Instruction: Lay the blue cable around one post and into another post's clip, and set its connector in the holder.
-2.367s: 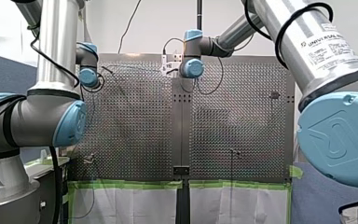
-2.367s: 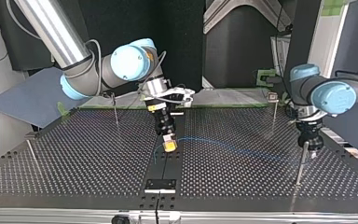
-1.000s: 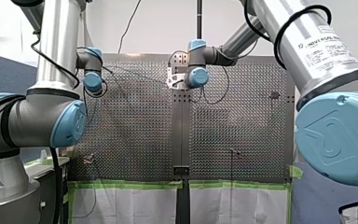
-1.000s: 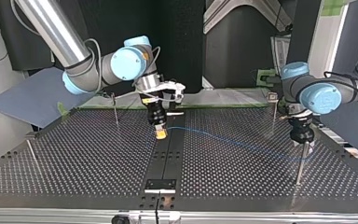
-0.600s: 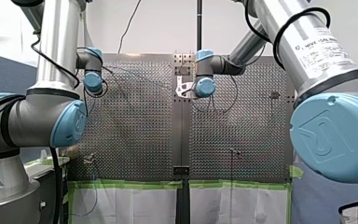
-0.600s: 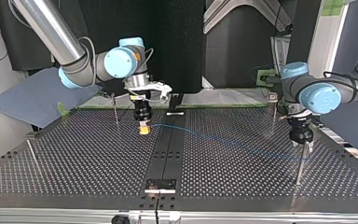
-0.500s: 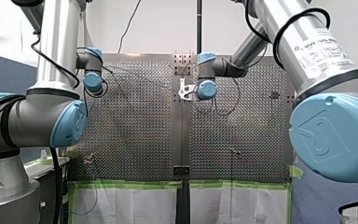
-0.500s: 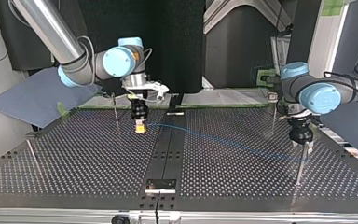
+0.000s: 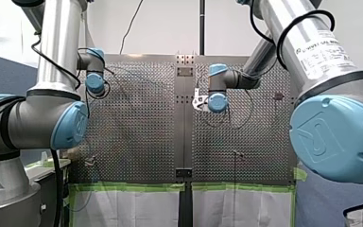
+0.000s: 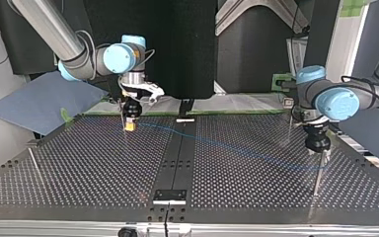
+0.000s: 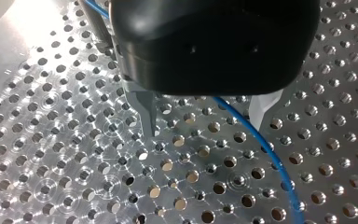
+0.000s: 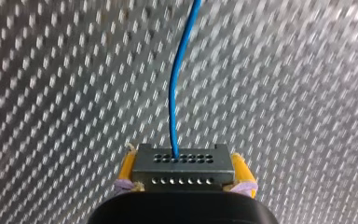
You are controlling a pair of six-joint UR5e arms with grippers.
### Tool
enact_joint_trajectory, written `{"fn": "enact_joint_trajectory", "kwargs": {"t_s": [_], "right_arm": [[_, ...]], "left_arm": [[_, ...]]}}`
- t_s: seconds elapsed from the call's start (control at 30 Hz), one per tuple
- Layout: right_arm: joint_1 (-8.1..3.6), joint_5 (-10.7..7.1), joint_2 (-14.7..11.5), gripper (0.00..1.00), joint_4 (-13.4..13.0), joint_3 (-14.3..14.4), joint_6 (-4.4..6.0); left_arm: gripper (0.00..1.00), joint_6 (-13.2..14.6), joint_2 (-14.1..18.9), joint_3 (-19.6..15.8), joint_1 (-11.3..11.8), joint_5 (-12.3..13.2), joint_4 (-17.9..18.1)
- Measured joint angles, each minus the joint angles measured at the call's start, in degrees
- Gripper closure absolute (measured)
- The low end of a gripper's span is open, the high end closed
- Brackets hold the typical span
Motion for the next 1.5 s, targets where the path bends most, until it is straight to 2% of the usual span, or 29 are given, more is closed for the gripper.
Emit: {"fn": "enact_joint_trajectory", "kwargs": {"t_s": [0.27,0.43,0.53,0.63,0.87,1.03,1.27,1.5], "right_arm": [[-2.06,4.23,-0.1,1.0,-4.3,4.3,0.5],[-3.5,6.45,-0.2,1.0,-6.5,6.5,1.23],[-4.72,7.87,-0.2,1.0,-7.9,7.9,1.58],[-6.23,9.27,-0.3,1.0,-9.5,9.5,1.45],[-9.48,8.9,-0.3,1.0,-12.7,12.7,1.39],[-11.72,9.25,-0.2,1.0,-15.2,15.2,1.4],[-12.75,10.53,-0.1,1.0,-18.8,18.8,0.46],[-13.2,9.51,1.2,1.0,-21.8,21.8,-0.88]], "left_arm": [[0.0,0.1,-2.1,0.0,-0.3,0.3,0.1],[0.0,0.3,-2.8,0.0,-0.6,0.2,0.1],[0.0,0.2,-2.8,0.0,-0.6,0.2,0.1],[0.0,0.2,-2.8,0.1,-0.6,0.1,0.1],[0.0,0.2,-2.9,0.1,-0.6,0.0,0.1],[0.0,0.2,-2.9,0.0,-0.6,-0.1,0.1],[0.0,0.2,-2.9,0.0,-0.6,-0.1,0.1],[0.0,0.3,-2.9,0.0,-0.7,-0.1,0.0]]}}
